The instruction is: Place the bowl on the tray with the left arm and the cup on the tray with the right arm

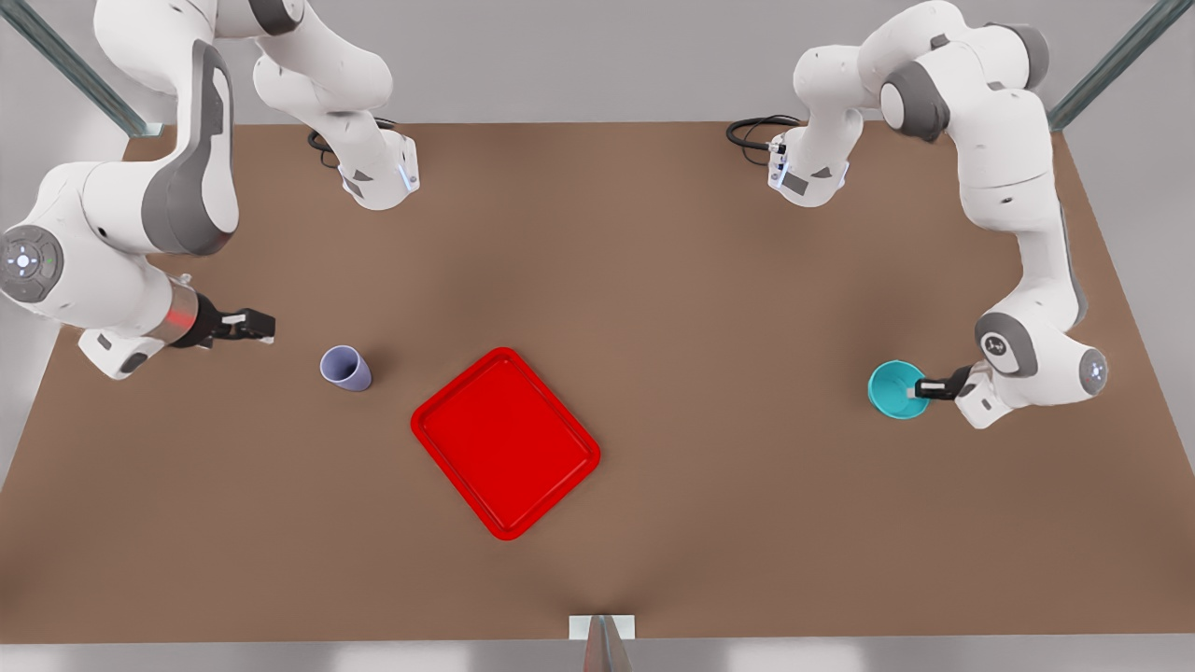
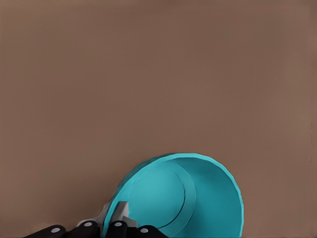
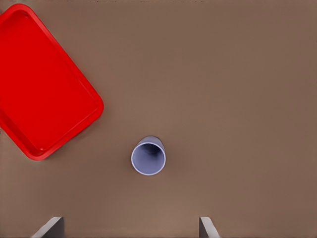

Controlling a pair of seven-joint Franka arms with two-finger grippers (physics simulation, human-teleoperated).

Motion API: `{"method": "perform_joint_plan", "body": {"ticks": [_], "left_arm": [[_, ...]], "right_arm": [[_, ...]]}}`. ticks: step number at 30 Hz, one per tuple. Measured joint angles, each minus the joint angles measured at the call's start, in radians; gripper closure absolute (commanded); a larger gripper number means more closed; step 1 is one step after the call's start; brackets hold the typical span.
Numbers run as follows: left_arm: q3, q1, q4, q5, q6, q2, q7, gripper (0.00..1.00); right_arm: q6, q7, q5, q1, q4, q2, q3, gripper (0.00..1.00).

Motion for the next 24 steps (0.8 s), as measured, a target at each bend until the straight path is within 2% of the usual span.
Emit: {"method": "perform_joint_plan", "body": {"ticks": [1,5,8,10,11,14,15,20,24], "left_arm": [[-0.002,-0.068,0.027,0.005,-0.026,-0.010,-0.087,0.79],[-0.149,-0.164,0.106,0.003,-0.031,-0.017,-0.416,0.79],[-0.170,-0.332,0.213,-0.018,-0.017,0.021,-0.713,0.79],[-0.170,-0.434,0.251,-0.056,0.090,0.069,-0.882,0.79],[-0.187,-0.460,0.342,-0.075,0.095,0.118,-1.020,0.79],[-0.223,-0.482,0.559,-0.116,0.102,0.267,-1.262,0.79],[-0.256,-0.482,0.595,-0.127,0.167,0.301,-1.335,0.79],[-0.397,-0.482,0.674,-0.154,0.410,0.396,-1.504,0.79],[-0.445,-0.498,0.686,-0.165,0.516,0.442,-1.538,0.79]], "right_arm": [[0.005,-0.001,0.000,-0.008,-0.012,-0.001,-0.002,0.00],[0.007,-0.002,0.003,-0.019,-0.017,0.002,-0.005,0.00],[0.014,-0.002,0.003,-0.026,-0.023,0.001,-0.006,0.00],[0.025,-0.002,0.003,-0.027,-0.028,0.001,-0.006,0.00],[0.037,-0.002,0.003,-0.030,-0.048,-0.005,-0.006,0.00],[0.048,-0.002,0.003,-0.028,-0.066,-0.012,-0.006,0.00],[0.058,-0.002,0.002,-0.027,-0.080,-0.012,-0.006,0.00],[0.226,-0.029,0.001,-0.025,-0.266,-0.042,-0.009,0.00],[0.350,-0.034,0.001,-0.024,-0.392,-0.041,-0.009,0.00]]}}
